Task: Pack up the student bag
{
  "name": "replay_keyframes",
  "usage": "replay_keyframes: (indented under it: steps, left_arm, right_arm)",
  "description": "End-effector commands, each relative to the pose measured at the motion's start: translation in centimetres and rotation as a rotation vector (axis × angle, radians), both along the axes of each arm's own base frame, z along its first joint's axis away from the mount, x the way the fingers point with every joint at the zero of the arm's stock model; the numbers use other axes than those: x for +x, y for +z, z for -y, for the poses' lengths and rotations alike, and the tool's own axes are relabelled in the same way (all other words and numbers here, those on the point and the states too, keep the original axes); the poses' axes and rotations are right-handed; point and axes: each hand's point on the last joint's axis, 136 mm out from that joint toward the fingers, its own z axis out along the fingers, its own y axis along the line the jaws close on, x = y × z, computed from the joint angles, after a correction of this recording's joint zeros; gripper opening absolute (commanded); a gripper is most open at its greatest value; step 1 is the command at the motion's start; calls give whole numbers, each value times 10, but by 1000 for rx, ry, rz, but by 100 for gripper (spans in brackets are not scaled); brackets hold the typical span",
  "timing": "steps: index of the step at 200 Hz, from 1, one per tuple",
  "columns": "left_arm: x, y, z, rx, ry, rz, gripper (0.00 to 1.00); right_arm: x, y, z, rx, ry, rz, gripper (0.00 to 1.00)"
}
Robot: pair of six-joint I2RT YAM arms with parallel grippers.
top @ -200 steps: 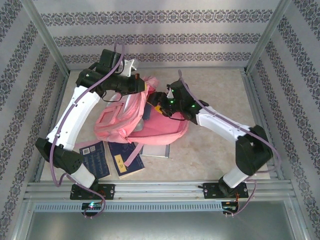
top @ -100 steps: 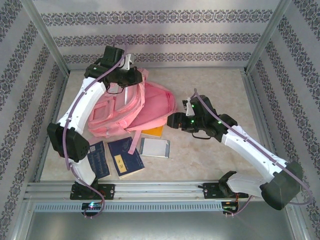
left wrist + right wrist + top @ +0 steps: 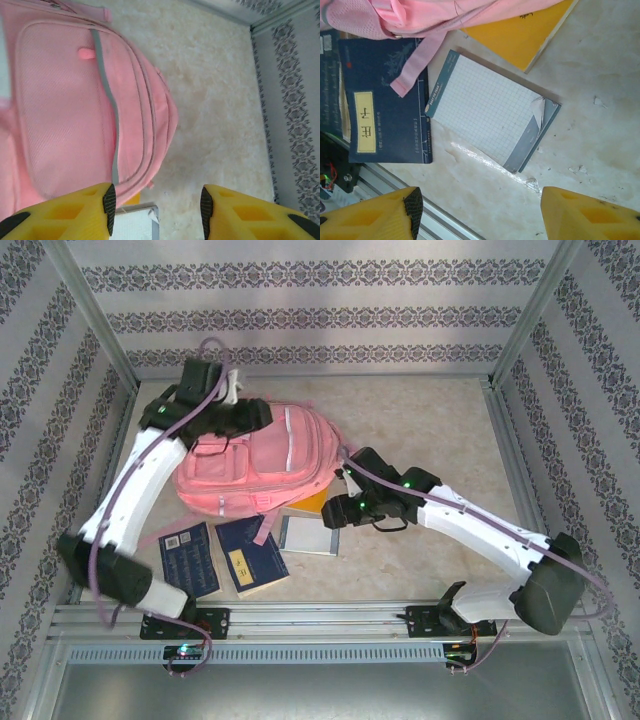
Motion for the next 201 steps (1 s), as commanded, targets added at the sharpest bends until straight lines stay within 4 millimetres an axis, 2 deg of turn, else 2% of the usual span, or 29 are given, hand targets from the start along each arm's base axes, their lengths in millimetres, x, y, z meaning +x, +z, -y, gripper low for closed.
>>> replay_keyframes:
  steps: [1, 30, 56, 80, 98, 116, 133, 155, 180, 201]
  left_arm:
    - [-42, -17, -28, -3, 133, -47, 49]
    - [-101, -75, -45, -18, 230, -238, 47]
    - [-147, -117, -58, -28, 297, -336, 45]
    - [-179, -154, -65, -45, 345, -430, 45]
    - [-196, -181, -65, -66, 361, -486, 43]
    - [-204, -203, -65, -81, 369, -520, 43]
    - [-205, -218, -63, -89, 370, -536, 42]
    - [-200, -231, -61, -93, 374, -545, 42]
    - [-195, -245, -59, -86, 368, -551, 42]
    - [-194, -257, -59, -68, 363, -568, 41]
  right_arm:
    - [-6, -5, -22, -11, 97, -4, 65]
    - [-17, -21, -64, -14, 206, -21, 66]
    - [-29, -36, -99, 1, 307, -85, 57]
    - [-33, -49, -124, 9, 342, -139, 55]
    - [-33, -58, -137, 16, 346, -170, 54]
    - [-31, -69, -147, 20, 332, -205, 52]
    - [-21, -84, -147, -24, 289, -204, 47]
    - [-10, -100, -152, -10, 226, -246, 44]
    - [-12, -117, -166, 3, 242, -317, 42]
    - [-8, -136, -161, -51, 230, -334, 42]
